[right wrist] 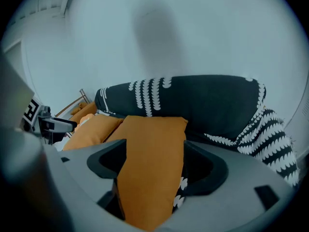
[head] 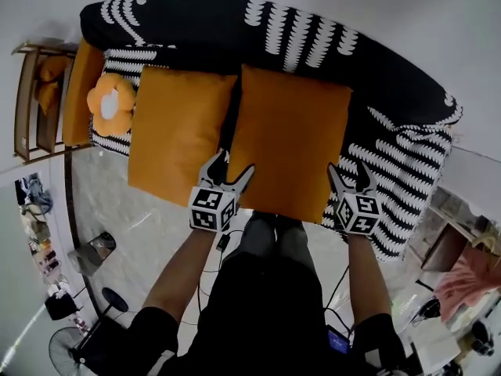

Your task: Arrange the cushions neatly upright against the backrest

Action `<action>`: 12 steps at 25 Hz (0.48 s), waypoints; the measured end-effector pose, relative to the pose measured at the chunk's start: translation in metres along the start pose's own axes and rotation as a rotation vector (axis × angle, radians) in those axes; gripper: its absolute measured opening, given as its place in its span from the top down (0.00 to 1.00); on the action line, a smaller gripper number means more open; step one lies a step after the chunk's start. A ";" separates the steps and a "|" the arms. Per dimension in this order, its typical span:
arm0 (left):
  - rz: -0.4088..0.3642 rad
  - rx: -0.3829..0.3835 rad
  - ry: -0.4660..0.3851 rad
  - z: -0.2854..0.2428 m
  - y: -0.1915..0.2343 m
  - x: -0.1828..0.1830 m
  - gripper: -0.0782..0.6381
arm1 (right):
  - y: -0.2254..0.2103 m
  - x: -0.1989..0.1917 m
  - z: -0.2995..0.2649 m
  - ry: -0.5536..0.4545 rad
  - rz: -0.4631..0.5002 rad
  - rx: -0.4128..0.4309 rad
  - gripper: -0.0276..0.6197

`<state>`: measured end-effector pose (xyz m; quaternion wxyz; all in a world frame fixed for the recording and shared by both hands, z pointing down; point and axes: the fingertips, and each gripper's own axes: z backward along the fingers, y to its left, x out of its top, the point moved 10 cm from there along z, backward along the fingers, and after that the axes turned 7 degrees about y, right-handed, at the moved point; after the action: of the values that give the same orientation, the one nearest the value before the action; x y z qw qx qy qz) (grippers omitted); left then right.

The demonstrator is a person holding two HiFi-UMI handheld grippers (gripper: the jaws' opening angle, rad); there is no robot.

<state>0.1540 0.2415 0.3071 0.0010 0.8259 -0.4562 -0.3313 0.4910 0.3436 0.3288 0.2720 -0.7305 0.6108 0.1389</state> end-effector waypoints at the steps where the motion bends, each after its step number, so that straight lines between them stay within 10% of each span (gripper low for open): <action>1: 0.003 0.004 0.017 -0.010 0.003 -0.005 0.41 | -0.005 -0.005 -0.009 0.021 -0.018 0.008 0.37; 12: 0.122 0.042 0.143 -0.074 0.033 -0.064 0.35 | -0.035 -0.062 -0.079 0.203 -0.183 0.041 0.33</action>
<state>0.1467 0.2488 0.4101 0.0367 0.8179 -0.5113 -0.2612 0.5015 0.3529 0.4342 0.2351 -0.7877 0.5689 0.0266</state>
